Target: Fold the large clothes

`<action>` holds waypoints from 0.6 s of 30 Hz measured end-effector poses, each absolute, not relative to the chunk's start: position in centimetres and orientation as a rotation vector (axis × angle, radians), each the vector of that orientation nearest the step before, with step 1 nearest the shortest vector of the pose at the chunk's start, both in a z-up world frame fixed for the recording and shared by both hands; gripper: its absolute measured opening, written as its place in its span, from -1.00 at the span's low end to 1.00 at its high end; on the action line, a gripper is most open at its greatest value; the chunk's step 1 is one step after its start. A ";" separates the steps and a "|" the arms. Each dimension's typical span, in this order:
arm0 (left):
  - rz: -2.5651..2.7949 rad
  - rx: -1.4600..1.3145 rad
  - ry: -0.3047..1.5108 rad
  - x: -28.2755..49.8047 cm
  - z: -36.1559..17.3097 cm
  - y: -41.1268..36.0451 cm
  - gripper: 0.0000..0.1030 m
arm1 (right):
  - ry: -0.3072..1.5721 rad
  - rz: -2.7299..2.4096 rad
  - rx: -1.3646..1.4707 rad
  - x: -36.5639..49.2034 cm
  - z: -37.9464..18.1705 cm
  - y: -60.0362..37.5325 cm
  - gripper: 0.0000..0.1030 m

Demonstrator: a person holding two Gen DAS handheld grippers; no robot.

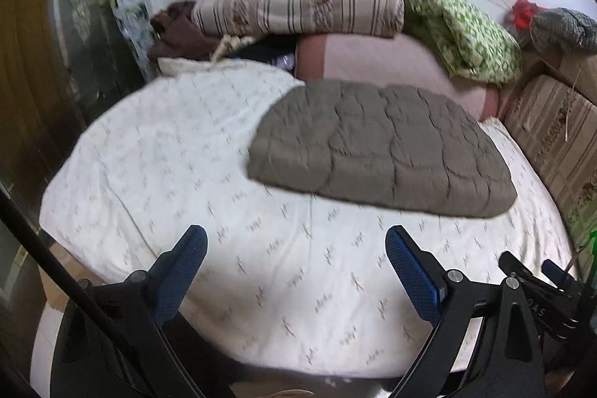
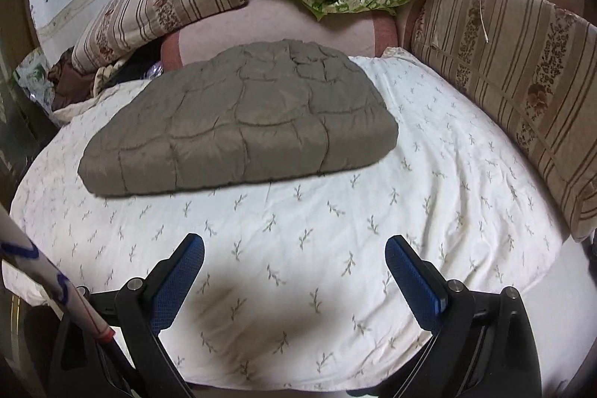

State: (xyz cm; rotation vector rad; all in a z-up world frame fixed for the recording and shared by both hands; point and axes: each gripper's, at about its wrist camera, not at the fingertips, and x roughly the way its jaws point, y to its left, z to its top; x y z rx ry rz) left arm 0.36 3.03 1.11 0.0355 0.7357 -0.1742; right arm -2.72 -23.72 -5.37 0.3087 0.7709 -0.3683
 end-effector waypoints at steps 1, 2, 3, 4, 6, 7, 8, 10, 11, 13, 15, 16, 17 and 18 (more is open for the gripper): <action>-0.182 0.035 0.747 0.3 0.9 2.9 0.86 | 0.776 -0.370 0.308 -2.8 -5.5 -23.6 0.94; -0.185 0.037 0.754 0.2 0.8 2.8 0.86 | 0.780 -0.374 0.306 -2.9 -5.5 -23.5 0.94; -0.183 0.040 0.758 0.0 0.7 2.6 0.86 | 0.783 -0.377 0.300 -3.1 -5.6 -23.3 0.94; -0.179 0.043 0.762 0.0 0.6 2.5 0.86 | 0.787 -0.383 0.291 -3.2 -5.7 -23.2 0.94; -0.174 0.049 0.771 -0.1 0.4 2.3 0.86 | 0.800 -0.405 0.269 -3.4 -6.1 -23.0 0.94; -0.170 0.053 0.774 0.0 0.3 2.2 0.86 | 0.805 -0.411 0.268 -3.5 -6.3 -22.9 0.94; -0.162 0.060 0.782 0.0 0.1 2.0 0.86 | 0.812 -0.415 0.272 -3.5 -6.5 -22.9 0.94; -0.156 0.067 0.795 0.2 -0.1 1.9 0.86 | 0.831 -0.412 0.281 -3.5 -7.0 -23.0 0.94; -0.155 0.071 0.801 0.3 -0.3 1.9 0.86 | 0.842 -0.411 0.283 -3.5 -7.2 -23.0 0.94; -0.145 0.084 0.813 0.4 -0.5 1.7 0.86 | 0.853 -0.412 0.282 -3.4 -7.5 -23.0 0.94; -0.138 0.096 0.825 0.7 -0.8 1.6 0.86 | 0.859 -0.411 0.279 -3.2 -7.7 -22.9 0.94; -0.139 0.100 0.834 0.8 -1.0 1.5 0.86 | 0.861 -0.410 0.277 -3.2 -7.8 -22.9 0.94; -0.141 0.102 0.842 0.9 -1.2 1.4 0.86 | 0.863 -0.410 0.275 -3.1 -7.9 -22.9 0.94; -0.142 0.103 0.847 1.0 -1.3 1.4 0.86 | 0.866 -0.410 0.275 -3.0 -8.0 -22.9 0.94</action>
